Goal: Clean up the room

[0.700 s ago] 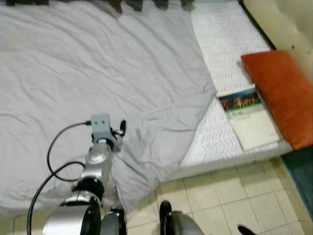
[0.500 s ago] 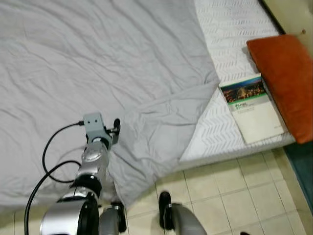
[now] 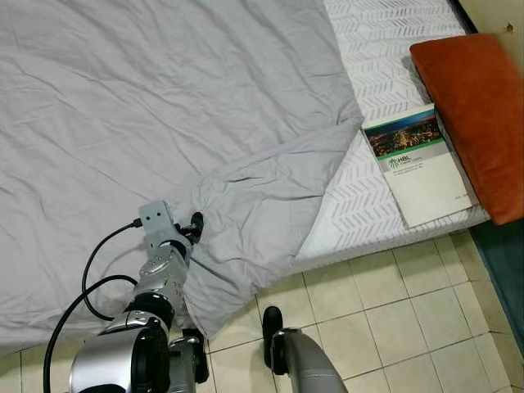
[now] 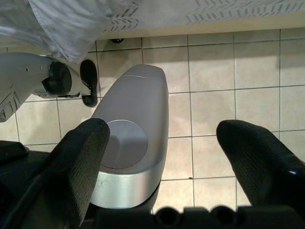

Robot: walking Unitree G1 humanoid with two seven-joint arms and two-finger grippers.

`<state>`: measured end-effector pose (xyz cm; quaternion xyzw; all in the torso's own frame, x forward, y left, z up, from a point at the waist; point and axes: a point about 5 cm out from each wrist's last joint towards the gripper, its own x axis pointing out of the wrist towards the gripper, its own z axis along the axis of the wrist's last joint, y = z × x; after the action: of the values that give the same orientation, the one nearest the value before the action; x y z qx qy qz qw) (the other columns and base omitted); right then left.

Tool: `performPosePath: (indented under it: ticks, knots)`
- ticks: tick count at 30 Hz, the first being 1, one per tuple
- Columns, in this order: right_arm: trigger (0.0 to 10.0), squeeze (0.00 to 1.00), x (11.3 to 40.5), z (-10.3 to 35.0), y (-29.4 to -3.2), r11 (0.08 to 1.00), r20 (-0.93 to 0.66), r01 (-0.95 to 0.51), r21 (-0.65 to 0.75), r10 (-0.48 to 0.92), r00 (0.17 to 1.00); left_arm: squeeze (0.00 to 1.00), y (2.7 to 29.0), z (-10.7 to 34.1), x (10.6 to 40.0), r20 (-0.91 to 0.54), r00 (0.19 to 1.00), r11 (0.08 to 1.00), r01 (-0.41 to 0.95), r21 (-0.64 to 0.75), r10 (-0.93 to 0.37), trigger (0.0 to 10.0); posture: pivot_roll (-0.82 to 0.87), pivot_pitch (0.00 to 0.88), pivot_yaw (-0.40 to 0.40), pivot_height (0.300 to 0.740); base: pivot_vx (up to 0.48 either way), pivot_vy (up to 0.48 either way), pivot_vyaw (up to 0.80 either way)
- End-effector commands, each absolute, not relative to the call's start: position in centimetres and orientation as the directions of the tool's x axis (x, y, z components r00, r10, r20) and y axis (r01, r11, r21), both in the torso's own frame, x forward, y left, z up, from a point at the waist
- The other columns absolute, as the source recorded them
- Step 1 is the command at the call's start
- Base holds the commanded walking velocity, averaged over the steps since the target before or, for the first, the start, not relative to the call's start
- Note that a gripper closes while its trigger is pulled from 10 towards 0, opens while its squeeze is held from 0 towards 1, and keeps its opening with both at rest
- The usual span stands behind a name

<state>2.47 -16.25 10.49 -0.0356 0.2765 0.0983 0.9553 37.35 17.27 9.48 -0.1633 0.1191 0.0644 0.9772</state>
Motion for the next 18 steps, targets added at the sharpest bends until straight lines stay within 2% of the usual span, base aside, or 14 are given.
performPosePath:
  ticks: [1,5,8,13,18]
  knots:
    - [10.0,0.0,2.1,10.2,-16.3,0.977,-0.558,-0.214,-0.018,0.167,0.813,0.0,17.0,6.1,35.5,-0.382,0.922,0.947,-0.179,-0.267,0.067,0.0,-0.44,0.646,-0.144,0.74,0.0,0.0,0.0]
    - [10.0,0.0,2.6,9.7,-16.6,0.978,-0.552,-0.207,-0.023,0.16,0.819,0.0,17.1,6.2,35.5,-0.377,0.924,0.962,-0.152,-0.225,0.058,0.0,-0.41,0.634,-0.123,0.74,0.0,0.0,0.0]
    - [10.0,0.0,4.0,8.4,-17.0,0.981,-0.532,-0.19,-0.032,0.144,0.834,0.0,17.0,6.4,35.6,-0.359,0.933,0.983,-0.094,-0.158,0.031,0.0,-0.36,0.586,-0.097,0.74,0.0,0.0,0.0]
    - [10.0,0.0,5.8,7.8,-17.2,0.98,-0.497,-0.193,-0.04,0.148,0.855,0.0,16.8,6.4,35.6,-0.358,0.934,0.99,-0.059,-0.126,0.01,0.0,-0.33,0.529,-0.078,0.74,0.0,0.0,0.0]
    - [10.0,0.0,8.6,7.6,-18.8,0.984,-0.449,-0.166,-0.07,0.117,0.886,0.0,15.1,6.8,35.9,-0.347,0.934,0.995,0.062,-0.078,-0.085,0.0,-0.32,0.491,-0.088,0.74,0.0,0.0,0.0]
